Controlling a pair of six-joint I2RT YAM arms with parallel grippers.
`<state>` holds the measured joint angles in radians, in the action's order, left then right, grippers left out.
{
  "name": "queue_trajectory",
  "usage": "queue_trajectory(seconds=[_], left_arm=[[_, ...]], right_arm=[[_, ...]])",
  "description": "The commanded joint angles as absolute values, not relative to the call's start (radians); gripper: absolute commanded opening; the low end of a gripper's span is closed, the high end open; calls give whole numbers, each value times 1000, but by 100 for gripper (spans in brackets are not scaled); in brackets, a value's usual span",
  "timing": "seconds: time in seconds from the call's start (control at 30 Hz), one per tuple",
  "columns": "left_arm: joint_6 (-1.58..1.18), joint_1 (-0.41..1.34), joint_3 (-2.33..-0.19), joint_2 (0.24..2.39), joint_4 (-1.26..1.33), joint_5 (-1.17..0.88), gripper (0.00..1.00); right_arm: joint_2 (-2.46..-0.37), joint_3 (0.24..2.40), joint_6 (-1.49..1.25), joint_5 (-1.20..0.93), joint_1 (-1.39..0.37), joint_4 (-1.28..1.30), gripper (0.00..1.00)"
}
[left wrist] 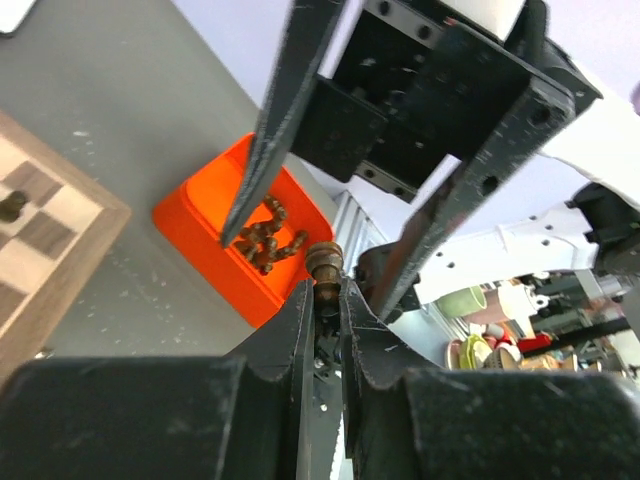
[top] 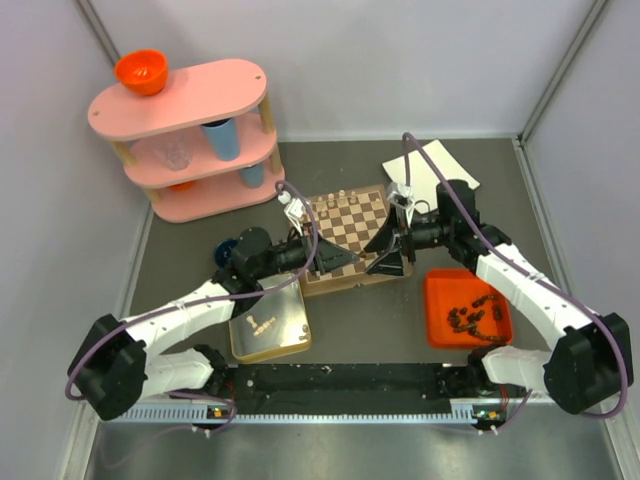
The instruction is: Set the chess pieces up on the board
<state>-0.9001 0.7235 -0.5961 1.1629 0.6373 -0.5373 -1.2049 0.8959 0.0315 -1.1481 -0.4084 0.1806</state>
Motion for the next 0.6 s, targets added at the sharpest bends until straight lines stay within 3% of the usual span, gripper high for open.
queue_trajectory(seconds=[0.0, 0.2, 0.57], left_arm=[[-832, 683, -655, 1115, 493, -512, 0], [-714, 649, -794, 1120, 112, -509, 0], [-491, 647, -1224, 1436, -537, -515, 0]], right_arm=[[-1148, 890, 214, -1154, -359, 277, 76], [-1082, 894, 316, -1048, -201, 351, 78], [-1042, 894, 253, -924, 138, 368, 79]])
